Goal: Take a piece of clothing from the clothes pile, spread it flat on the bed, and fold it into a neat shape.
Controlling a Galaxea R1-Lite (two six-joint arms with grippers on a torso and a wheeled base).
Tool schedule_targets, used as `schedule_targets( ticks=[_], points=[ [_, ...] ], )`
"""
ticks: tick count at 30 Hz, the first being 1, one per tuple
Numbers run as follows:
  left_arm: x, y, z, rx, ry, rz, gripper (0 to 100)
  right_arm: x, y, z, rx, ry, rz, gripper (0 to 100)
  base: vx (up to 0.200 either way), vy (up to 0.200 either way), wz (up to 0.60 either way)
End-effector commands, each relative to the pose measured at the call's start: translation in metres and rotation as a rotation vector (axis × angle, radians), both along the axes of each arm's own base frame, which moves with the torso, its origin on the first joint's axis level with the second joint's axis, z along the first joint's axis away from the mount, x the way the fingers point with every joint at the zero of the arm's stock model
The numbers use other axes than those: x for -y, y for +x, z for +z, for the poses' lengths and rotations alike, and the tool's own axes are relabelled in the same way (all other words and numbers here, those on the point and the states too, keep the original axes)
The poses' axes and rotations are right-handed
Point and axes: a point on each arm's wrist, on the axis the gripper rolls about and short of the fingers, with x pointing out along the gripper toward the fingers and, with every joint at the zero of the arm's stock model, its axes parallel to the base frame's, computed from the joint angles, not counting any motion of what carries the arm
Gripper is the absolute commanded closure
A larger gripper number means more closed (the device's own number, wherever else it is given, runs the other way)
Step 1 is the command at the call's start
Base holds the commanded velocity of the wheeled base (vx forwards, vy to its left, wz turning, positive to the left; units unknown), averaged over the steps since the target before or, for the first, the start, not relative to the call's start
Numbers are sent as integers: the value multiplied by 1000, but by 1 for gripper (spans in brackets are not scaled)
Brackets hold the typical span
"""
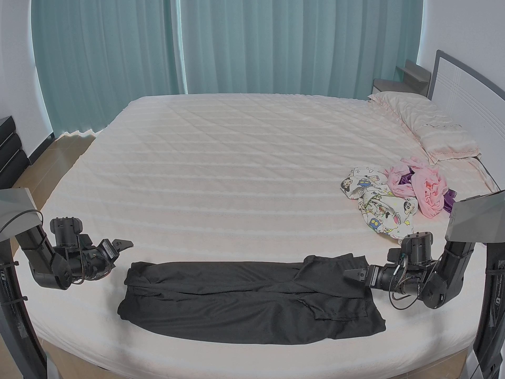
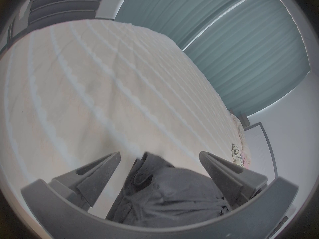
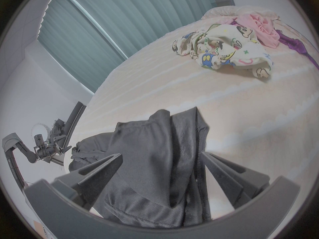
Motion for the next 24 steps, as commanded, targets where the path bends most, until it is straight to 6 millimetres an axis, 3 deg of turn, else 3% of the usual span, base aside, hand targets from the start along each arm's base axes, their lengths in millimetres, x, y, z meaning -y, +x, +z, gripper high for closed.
schedule_targets(
  ticks=[1,4,7,15,24],
  points=[
    [9,26,6,15,19,-17,0,3,5,6,27,9,-15,0,0,0,0],
    [10,53,14,-45,5,-34,0,3,5,6,27,10,-14,0,0,0,0],
    [13,61,6,-95,1,-57,0,3,5,6,26,11,-15,0,0,0,0],
    [25,56,-13,-134,53,-163,0,3,7,7,22,33,-32,0,0,0,0],
    [26,46,-21,-153,113,-225,0,3,7,6,21,33,-32,0,0,0,0]
  ],
)
